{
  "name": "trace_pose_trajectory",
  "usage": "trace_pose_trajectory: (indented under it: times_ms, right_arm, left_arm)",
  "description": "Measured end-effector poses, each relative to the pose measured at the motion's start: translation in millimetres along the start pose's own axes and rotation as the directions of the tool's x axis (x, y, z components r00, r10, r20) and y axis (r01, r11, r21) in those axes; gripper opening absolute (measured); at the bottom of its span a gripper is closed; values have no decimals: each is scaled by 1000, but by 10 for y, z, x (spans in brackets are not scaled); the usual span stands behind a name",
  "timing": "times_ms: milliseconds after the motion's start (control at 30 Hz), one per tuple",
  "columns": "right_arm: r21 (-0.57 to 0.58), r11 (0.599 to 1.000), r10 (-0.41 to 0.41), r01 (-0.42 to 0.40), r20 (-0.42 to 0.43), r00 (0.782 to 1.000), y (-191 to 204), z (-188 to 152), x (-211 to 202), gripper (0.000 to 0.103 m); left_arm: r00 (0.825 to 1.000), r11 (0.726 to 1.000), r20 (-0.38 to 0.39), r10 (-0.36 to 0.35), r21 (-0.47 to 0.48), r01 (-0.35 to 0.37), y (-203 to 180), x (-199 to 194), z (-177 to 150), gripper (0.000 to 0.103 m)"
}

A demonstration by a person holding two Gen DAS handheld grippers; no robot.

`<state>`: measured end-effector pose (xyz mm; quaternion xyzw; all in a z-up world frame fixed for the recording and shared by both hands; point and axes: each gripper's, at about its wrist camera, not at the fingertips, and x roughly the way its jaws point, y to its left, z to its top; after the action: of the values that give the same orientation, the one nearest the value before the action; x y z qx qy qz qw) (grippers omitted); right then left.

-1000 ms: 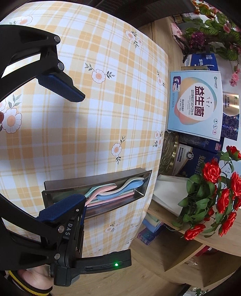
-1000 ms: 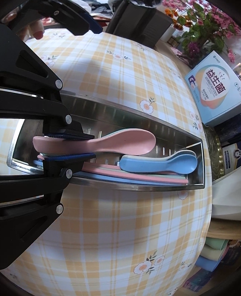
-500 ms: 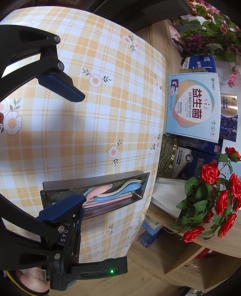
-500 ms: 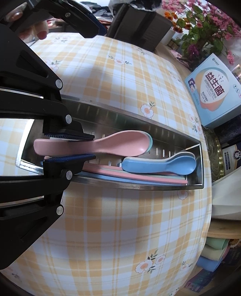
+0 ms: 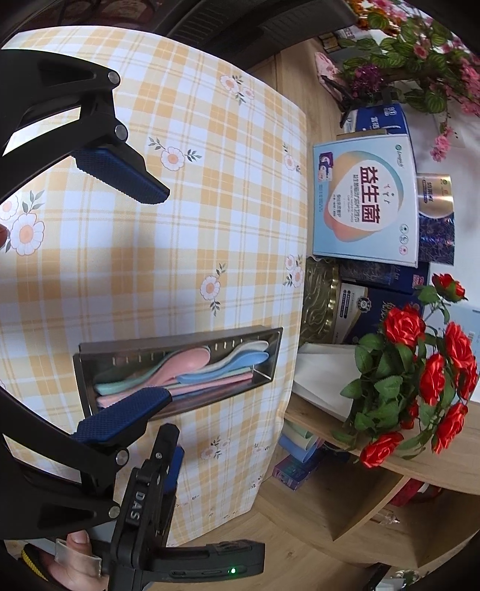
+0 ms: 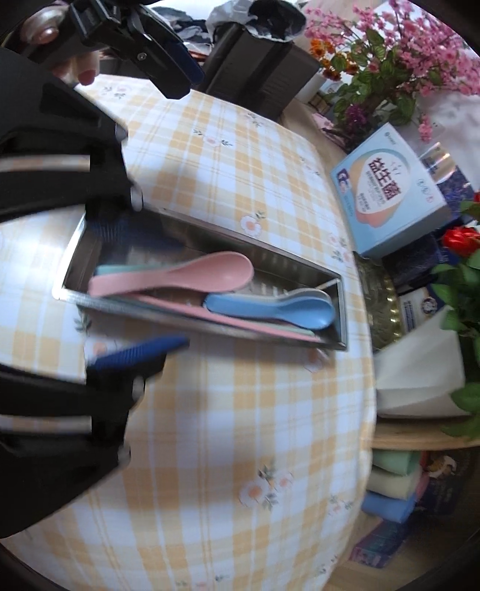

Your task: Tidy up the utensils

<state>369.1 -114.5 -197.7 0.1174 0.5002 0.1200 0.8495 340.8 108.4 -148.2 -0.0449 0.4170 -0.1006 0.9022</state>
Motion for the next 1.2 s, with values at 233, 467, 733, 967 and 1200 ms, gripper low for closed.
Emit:
trace_pose_trajectory:
  times_ms: [233, 467, 733, 967, 1200]
  right_arm:
    - [-40, 999, 31, -29, 31, 999, -183, -13, -248, 77]
    - [-124, 992, 25, -5, 159, 987, -214, -33, -722, 87]
    - [-162, 987, 49, 0, 299, 953, -247, 23, -1458, 87]
    - [-146, 989, 32, 29, 399, 916, -329, 4, -2063, 87]
    - [-125, 987, -29, 98, 464, 885, -338, -95, -2430, 87]
  left_arm:
    - [1000, 999, 14, -7, 33, 6, -225, -83, 92, 97]
    - [999, 997, 46, -19, 76, 16, -501, -245, 212, 97]
    - [984, 993, 174, -21, 121, 0, -911, -750, 363, 97]
    - [951, 990, 304, -46, 141, 3, -1268, -1325, 437, 97]
    - [929, 989, 369, -32, 143, -23, -1452, -1631, 398, 97]
